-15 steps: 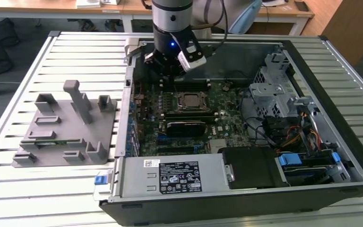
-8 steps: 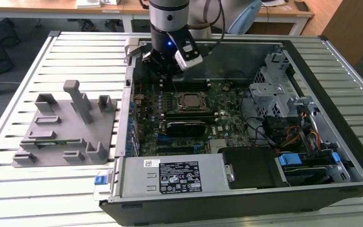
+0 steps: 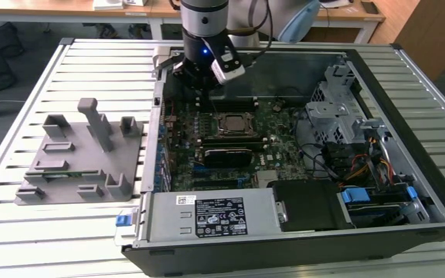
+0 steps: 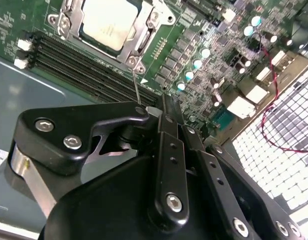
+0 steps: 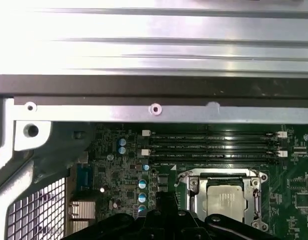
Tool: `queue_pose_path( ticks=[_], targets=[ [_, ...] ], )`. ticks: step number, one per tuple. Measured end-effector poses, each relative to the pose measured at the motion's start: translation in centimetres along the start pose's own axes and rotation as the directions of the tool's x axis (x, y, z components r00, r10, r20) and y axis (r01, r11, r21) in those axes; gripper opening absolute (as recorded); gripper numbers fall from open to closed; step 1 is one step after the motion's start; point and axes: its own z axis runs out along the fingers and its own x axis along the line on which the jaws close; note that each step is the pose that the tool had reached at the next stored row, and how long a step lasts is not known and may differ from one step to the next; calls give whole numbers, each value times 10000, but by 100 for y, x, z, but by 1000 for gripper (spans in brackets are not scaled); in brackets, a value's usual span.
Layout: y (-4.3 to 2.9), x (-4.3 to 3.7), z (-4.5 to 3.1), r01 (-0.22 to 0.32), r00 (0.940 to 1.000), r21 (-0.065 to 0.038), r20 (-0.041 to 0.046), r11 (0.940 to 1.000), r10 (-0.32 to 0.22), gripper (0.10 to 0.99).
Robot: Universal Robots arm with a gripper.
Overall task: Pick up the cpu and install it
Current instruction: 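Install the first cpu locking lever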
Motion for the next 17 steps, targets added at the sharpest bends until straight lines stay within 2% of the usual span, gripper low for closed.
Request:
queue_pose_path(
  ticks=[9,17],
  targets=[
    [83,2,24,2,10000,0,0,10000,-2,106],
    [90,-138,26,1,10000,0,0,10000,-1,106]
  ],
)
